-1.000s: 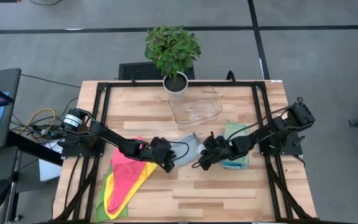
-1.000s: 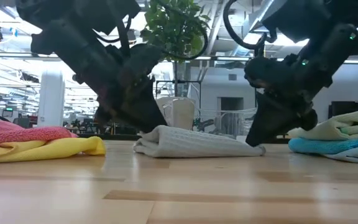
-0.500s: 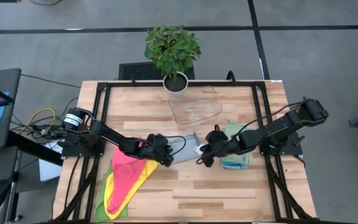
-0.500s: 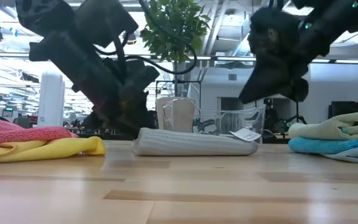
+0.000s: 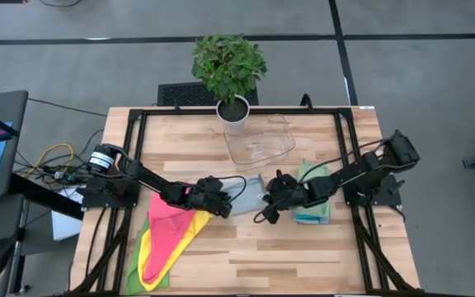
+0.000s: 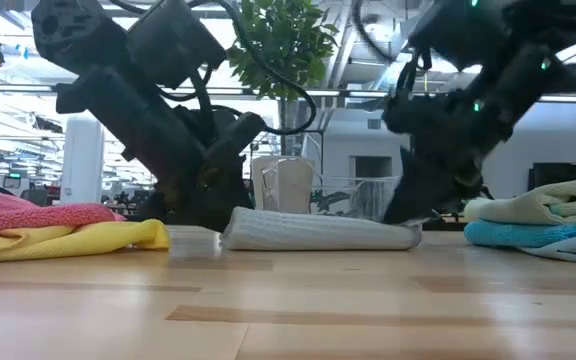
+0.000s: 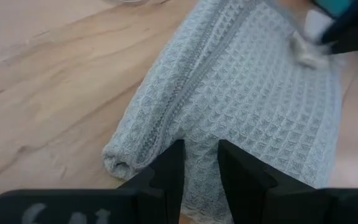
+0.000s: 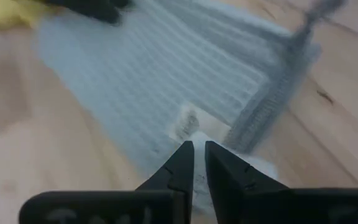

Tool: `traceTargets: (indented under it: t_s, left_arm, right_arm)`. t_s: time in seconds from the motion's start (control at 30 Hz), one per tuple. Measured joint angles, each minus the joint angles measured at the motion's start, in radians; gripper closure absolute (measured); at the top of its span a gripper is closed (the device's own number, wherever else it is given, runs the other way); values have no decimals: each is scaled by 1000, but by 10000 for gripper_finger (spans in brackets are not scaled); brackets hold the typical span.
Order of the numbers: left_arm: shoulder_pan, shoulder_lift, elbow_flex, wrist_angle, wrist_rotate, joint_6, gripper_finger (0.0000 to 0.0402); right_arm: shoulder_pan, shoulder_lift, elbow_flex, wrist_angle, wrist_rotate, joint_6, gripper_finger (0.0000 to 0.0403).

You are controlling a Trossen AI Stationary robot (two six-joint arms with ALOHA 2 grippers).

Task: Fold microfiber towels
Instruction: Fold the gray microfiber cloth

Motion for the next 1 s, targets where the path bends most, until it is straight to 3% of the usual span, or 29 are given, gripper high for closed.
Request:
traceTargets:
  t_s: [0.3, 0.4, 0.5, 0.6, 0.87, 1.0]
  left_arm:
    - [-3, -135, 51, -81, 61, 44, 308]
    - [-14, -210, 55, -114, 20, 19, 308]
    - [-66, -240, 56, -67, -100, -19, 308]
    - [-119, -198, 57, -15, -100, 17, 319]
    - [-174, 4, 66, 48, -144, -84, 395]
    - [-169, 74, 116, -8, -100, -111, 396]
  right_arm:
    - [-16, 84, 5, 1, 3, 3, 337]
    - [-16, 85, 3, 14, 3, 3, 337]
    - [-16, 79, 2, 17, 2, 1, 337]
    - [-22, 79, 2, 20, 1, -1, 337]
    - [-21, 80, 1, 28, -1, -1, 337]
    - [-21, 80, 0, 28, -1, -2, 337]
